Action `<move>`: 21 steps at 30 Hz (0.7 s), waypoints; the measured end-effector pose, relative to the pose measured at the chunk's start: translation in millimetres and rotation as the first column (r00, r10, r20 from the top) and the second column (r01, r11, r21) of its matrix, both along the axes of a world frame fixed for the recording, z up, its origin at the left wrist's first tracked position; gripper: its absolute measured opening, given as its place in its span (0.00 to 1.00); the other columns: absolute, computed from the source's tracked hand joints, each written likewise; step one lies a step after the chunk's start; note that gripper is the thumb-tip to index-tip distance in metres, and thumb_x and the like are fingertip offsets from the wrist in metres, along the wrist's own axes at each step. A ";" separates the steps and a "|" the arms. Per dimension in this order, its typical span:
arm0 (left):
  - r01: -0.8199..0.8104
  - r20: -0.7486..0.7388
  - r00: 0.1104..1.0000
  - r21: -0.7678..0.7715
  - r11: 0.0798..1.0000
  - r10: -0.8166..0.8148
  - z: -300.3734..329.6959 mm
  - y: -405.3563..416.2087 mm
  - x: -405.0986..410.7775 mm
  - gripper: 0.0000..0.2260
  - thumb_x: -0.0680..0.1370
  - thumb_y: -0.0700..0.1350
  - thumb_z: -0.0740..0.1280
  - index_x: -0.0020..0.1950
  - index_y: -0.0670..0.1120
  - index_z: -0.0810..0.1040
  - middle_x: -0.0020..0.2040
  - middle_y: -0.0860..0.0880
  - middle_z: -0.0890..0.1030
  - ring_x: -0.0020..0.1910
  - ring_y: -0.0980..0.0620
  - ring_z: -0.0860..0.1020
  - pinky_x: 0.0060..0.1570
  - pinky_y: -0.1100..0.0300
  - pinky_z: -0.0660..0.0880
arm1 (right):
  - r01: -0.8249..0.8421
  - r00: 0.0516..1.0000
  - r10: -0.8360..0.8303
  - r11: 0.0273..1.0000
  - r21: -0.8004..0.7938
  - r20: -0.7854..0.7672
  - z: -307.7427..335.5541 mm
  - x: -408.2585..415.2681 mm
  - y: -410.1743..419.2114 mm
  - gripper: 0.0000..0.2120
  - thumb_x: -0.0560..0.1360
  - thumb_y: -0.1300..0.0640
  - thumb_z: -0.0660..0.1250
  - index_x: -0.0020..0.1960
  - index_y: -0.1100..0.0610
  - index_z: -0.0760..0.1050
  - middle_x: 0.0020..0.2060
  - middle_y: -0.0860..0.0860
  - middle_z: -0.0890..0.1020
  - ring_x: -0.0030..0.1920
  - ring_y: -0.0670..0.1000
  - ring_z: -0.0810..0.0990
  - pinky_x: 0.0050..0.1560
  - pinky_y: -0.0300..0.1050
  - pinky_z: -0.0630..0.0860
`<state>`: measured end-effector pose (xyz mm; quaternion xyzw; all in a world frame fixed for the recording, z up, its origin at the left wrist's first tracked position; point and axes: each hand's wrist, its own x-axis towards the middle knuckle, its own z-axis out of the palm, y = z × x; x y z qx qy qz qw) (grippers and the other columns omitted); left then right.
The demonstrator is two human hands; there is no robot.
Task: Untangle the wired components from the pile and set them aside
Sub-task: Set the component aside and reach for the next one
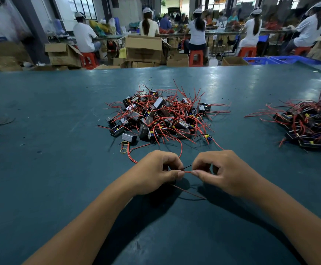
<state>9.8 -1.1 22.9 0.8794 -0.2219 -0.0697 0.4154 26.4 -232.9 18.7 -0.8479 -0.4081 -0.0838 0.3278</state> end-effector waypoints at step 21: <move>-0.019 0.079 0.997 0.038 0.999 0.016 -5.2 -1.0 -0.3 0.05 0.78 0.46 0.72 0.43 0.52 0.79 0.36 0.59 0.78 0.35 0.60 0.74 0.37 0.66 0.70 | 0.041 0.993 -0.037 0.999 0.030 -0.115 0.6 3.5 -10.6 0.07 0.75 0.51 0.70 0.39 0.50 0.76 0.28 0.45 0.76 0.28 0.44 0.71 0.32 0.36 0.68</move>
